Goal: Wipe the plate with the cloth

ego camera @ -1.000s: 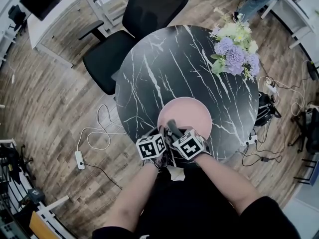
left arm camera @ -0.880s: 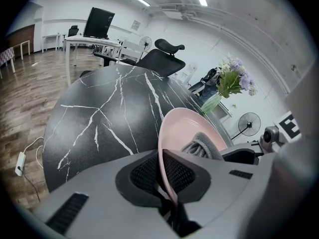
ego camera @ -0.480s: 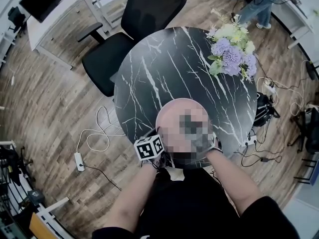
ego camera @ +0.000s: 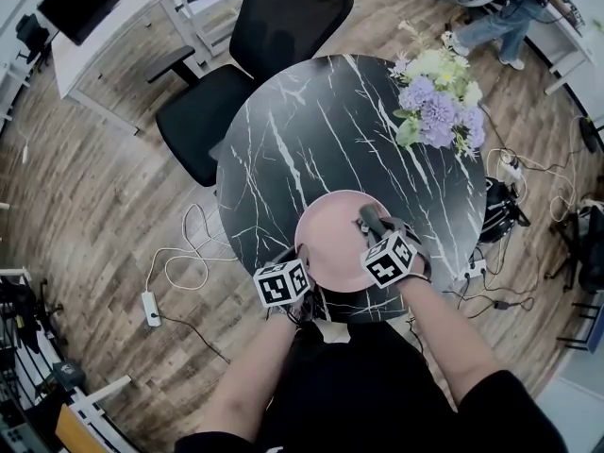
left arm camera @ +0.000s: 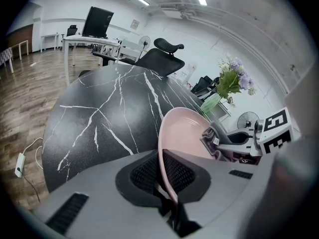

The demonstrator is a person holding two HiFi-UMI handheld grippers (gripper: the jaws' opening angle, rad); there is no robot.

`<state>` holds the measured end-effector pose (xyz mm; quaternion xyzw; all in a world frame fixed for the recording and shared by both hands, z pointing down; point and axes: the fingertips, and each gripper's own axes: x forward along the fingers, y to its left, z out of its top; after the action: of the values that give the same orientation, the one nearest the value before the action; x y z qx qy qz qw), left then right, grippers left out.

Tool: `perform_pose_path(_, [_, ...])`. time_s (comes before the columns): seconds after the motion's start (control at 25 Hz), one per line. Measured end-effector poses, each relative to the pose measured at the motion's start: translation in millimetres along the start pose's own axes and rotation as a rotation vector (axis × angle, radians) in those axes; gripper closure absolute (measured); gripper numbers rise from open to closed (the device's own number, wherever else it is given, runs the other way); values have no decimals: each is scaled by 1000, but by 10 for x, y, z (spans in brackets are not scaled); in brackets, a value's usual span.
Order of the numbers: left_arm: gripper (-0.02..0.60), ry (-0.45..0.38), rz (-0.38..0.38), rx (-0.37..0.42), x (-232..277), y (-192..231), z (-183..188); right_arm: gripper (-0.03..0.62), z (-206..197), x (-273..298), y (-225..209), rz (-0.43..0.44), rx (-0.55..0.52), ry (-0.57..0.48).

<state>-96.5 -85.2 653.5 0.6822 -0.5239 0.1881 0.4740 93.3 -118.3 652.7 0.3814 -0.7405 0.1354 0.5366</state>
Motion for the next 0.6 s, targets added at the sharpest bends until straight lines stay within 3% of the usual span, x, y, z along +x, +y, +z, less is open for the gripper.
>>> perform_pose_path(0.6, [543, 19, 2, -22, 11, 19, -20, 482, 129, -6, -232, -96, 100, -75])
